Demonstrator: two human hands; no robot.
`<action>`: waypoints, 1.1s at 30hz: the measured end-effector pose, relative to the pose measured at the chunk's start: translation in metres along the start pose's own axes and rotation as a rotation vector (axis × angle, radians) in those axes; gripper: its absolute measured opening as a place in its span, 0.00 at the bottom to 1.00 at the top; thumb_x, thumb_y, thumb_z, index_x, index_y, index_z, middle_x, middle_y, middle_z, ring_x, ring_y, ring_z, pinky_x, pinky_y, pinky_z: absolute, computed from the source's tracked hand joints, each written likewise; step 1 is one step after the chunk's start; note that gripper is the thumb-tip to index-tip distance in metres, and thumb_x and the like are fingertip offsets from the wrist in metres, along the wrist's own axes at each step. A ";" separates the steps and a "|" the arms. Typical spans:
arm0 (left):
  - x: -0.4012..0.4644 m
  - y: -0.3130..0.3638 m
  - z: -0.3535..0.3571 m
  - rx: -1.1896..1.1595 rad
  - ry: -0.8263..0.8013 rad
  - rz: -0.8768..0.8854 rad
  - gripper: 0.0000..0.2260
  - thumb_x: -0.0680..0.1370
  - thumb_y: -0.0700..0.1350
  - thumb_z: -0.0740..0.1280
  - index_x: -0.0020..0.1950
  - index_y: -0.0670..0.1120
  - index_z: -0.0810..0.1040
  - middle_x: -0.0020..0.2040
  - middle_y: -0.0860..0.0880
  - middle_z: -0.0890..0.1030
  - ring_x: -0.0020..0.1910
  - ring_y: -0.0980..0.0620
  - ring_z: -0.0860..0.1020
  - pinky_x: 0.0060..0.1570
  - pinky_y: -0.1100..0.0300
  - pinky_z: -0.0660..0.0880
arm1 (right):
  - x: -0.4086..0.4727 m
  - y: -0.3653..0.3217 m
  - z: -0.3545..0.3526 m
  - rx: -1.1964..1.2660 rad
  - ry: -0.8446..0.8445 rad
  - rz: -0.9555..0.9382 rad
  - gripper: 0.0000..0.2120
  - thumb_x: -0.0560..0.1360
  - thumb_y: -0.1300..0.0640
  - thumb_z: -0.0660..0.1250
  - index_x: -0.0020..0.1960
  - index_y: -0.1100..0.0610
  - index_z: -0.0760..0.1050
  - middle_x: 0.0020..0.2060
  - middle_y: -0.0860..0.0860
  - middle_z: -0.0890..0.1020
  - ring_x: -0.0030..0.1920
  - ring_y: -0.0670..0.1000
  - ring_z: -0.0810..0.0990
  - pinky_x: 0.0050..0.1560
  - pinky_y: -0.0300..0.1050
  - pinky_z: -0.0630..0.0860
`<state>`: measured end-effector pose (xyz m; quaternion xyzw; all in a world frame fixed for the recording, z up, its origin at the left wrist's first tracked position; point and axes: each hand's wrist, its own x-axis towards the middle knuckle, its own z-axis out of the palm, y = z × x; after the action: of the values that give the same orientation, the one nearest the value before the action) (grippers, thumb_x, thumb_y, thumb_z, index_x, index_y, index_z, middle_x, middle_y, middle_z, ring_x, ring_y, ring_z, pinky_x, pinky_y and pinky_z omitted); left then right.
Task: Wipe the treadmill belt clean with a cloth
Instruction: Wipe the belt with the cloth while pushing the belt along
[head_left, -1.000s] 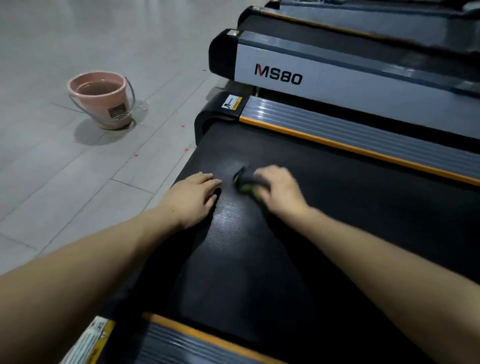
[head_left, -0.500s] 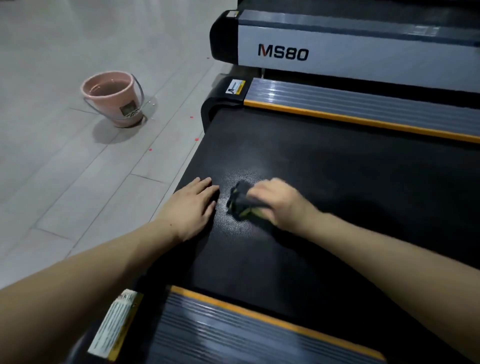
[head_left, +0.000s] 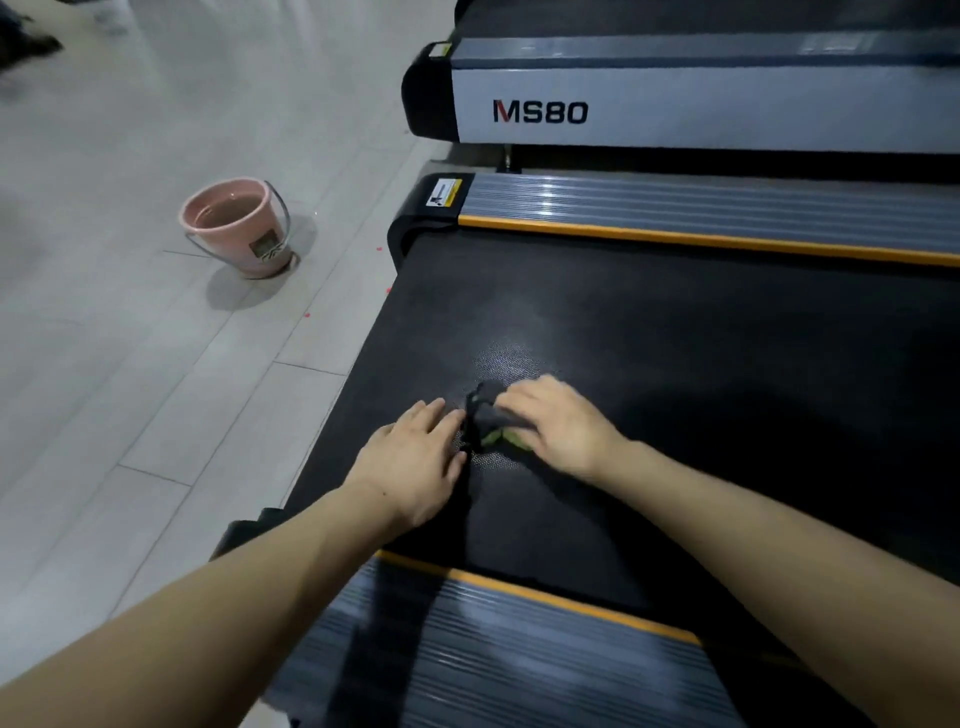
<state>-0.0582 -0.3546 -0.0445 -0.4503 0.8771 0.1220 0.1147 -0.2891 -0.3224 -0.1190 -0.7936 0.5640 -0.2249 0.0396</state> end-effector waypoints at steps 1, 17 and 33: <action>-0.007 0.006 -0.006 -0.022 0.000 -0.020 0.25 0.84 0.57 0.53 0.81 0.53 0.56 0.82 0.49 0.56 0.81 0.49 0.54 0.76 0.50 0.60 | 0.018 0.020 -0.003 -0.035 0.051 0.083 0.12 0.75 0.52 0.72 0.57 0.54 0.77 0.50 0.52 0.80 0.47 0.59 0.77 0.53 0.51 0.74; 0.003 0.010 -0.027 0.130 0.015 0.051 0.25 0.83 0.59 0.54 0.79 0.53 0.59 0.79 0.50 0.62 0.78 0.50 0.60 0.73 0.49 0.65 | -0.008 0.049 -0.005 -0.059 0.071 0.044 0.17 0.78 0.45 0.64 0.60 0.54 0.77 0.55 0.50 0.80 0.49 0.57 0.77 0.55 0.51 0.74; 0.006 0.016 0.000 0.105 -0.094 0.093 0.22 0.83 0.58 0.55 0.76 0.55 0.63 0.78 0.52 0.63 0.78 0.52 0.60 0.72 0.50 0.66 | -0.046 0.062 -0.022 -0.167 0.034 0.068 0.15 0.78 0.45 0.66 0.57 0.55 0.77 0.50 0.52 0.80 0.47 0.59 0.77 0.50 0.54 0.74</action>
<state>-0.0750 -0.3504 -0.0445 -0.3960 0.8960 0.1020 0.1732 -0.3641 -0.2986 -0.1332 -0.7706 0.6079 -0.1891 -0.0290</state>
